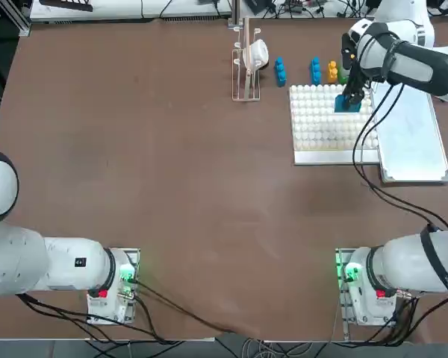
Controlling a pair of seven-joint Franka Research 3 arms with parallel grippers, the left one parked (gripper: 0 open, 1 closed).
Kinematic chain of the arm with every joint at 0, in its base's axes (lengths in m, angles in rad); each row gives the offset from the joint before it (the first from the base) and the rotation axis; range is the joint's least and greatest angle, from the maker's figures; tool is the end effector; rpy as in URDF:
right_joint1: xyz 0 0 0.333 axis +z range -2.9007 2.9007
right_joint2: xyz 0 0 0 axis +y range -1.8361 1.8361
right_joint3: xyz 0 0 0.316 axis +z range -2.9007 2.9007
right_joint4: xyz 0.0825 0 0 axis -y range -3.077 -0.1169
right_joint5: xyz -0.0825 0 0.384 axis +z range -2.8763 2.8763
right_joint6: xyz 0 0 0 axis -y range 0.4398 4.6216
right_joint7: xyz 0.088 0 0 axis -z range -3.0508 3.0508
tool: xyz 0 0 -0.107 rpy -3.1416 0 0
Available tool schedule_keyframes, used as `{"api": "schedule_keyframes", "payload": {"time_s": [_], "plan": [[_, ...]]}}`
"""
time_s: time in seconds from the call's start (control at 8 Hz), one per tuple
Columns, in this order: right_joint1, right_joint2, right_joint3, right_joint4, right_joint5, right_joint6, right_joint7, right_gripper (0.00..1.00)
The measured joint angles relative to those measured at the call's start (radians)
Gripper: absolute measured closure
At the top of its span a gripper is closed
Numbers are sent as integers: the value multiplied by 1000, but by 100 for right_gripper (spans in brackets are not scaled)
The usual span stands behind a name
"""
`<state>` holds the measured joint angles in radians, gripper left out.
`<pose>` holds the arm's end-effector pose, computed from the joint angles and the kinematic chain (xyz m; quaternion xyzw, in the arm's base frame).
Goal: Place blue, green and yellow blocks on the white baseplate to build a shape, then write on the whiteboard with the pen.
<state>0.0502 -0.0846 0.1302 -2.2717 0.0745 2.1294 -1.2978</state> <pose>0.4896 0.0930 0.3880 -0.7525 -0.6574 0.0111 0.0370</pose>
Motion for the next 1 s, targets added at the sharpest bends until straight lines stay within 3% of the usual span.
{"api": "schedule_keyframes", "payload": {"time_s": [0.38, 1.0], "plan": [[1, -15, -11, -50, 105, 41, -198, 61], [-7, -41, -113, -172, 284, 115, -524, 61]]}}
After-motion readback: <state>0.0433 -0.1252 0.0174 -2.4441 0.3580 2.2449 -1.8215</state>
